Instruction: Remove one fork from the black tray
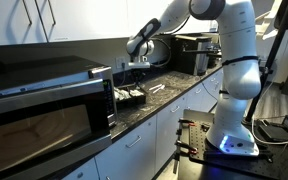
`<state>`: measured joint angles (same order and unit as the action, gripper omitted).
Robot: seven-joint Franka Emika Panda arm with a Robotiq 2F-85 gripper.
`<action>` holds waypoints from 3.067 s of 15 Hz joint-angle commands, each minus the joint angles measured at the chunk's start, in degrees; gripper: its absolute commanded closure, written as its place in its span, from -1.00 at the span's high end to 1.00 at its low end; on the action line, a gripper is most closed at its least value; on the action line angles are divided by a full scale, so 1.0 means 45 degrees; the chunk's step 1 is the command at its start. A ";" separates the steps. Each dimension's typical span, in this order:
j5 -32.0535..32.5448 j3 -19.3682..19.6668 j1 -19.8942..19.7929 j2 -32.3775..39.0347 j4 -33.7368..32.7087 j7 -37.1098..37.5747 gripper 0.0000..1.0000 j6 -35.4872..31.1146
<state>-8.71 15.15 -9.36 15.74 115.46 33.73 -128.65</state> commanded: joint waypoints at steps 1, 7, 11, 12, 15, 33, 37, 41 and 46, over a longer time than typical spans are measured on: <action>0.0182 0.0543 -0.0244 -0.0902 0.0912 0.1334 -0.95 0.0132; 0.0035 0.1143 -0.0966 -0.0925 0.1176 0.2697 -0.95 0.0146; -0.0256 0.1442 -0.1553 -0.0378 0.1118 0.3328 -0.95 0.0058; -0.0317 0.1503 -0.1700 -0.0285 0.1117 0.3429 -0.95 0.0085; -0.0493 0.1707 -0.2079 0.0161 0.1092 0.3748 -0.95 -0.0032; -0.0045 0.2452 -0.2169 0.2505 0.0392 0.5583 -0.37 -0.2152; 0.0254 0.2440 -0.1971 0.2032 0.0689 0.5689 0.14 -0.2282; 0.0226 0.2050 -0.1723 0.1252 0.1037 0.5091 0.75 -0.2335; 0.0038 0.1265 -0.1397 -0.0475 0.1796 0.3431 1.00 -0.2069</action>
<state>-8.17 22.63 -16.13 20.28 119.15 53.81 -138.43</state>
